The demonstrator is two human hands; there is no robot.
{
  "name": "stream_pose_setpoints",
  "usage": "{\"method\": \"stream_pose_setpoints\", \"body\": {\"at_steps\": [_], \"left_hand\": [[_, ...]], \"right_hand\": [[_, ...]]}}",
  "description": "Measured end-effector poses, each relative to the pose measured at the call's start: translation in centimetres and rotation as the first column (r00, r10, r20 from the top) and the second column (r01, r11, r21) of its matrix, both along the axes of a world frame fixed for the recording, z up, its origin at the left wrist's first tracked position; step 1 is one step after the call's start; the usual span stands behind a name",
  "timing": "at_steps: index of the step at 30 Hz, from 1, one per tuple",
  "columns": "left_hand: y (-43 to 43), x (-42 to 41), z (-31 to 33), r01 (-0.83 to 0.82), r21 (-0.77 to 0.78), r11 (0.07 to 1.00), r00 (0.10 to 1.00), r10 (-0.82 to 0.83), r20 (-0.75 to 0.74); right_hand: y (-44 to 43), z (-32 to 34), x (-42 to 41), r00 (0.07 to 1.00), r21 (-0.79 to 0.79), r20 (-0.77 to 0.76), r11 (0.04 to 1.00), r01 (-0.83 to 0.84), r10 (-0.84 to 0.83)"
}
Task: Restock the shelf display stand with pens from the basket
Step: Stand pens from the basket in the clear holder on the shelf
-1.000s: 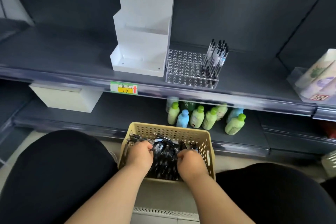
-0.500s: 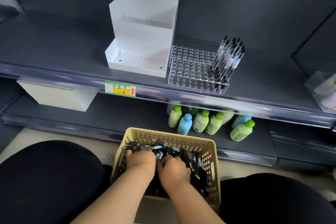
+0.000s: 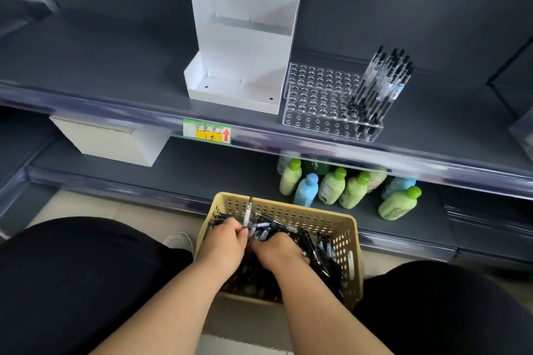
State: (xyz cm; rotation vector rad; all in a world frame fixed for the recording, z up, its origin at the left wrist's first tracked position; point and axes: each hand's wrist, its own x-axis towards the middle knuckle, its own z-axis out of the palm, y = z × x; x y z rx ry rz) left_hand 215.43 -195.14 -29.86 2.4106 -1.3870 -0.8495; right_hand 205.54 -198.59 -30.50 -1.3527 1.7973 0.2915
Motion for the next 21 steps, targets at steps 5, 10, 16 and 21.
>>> {"method": "stream_pose_setpoints", "body": {"at_steps": [5, 10, 16, 21], "left_hand": [[1.0, 0.0, 1.4, -0.210, -0.146, 0.967, 0.964, 0.180, -0.196], [1.7, -0.7, 3.7, -0.411, -0.262, 0.873, 0.856, 0.271, -0.441], [2.0, -2.1, 6.2, -0.655, -0.211, 0.725, 0.581, 0.305, -0.755], [-0.6, -3.4, 11.4, -0.613, -0.301, 0.731, 0.559, 0.131, -0.819]], "right_hand": [[1.2, 1.4, -1.0, 0.953, 0.046, 0.263, 0.989, 0.143, -0.150], [2.3, 4.4, -3.1, 0.910, 0.068, 0.385, 0.988, 0.137, -0.153], [3.2, 9.0, -5.0, 0.801, 0.002, 0.576, 0.981, 0.194, -0.160], [1.0, 14.7, -7.6, 0.685, -0.189, 0.725, 0.937, 0.294, -0.068]]}}
